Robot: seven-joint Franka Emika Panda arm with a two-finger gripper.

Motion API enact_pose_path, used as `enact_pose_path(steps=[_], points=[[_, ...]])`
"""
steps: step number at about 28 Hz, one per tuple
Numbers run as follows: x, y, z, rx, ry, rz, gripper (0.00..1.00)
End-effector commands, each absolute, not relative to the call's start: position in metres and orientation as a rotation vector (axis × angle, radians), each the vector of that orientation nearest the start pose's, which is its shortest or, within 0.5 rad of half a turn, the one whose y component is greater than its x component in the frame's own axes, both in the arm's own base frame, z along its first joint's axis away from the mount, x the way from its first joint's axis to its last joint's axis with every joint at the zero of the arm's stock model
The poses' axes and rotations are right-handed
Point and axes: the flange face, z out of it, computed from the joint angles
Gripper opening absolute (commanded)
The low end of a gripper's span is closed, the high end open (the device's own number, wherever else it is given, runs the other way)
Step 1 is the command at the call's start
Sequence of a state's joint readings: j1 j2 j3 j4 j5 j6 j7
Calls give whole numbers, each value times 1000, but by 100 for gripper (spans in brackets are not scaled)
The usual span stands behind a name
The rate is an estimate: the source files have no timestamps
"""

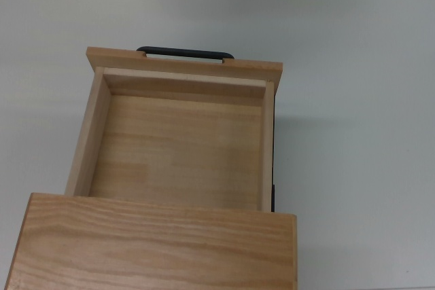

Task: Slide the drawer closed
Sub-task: 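Lower the gripper onto the black handle of the open drawer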

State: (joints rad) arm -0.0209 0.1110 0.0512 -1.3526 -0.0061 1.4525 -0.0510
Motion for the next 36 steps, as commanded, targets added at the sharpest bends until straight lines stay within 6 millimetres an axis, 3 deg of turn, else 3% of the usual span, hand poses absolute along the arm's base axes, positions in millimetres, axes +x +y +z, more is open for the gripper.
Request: enact_pose_path(steps=[1, 12, 19, 27, 36], points=[[575, 18, 643, -3133, -118, 72, 0], [582, 21, 615, -3128, -137, 153, 0], [602, 25, 586, -3134, -136, 190, 0], [615, 25, 575, -3139, -136, 137, 0], [638, 26, 570, -3136, -136, -53, 0]])
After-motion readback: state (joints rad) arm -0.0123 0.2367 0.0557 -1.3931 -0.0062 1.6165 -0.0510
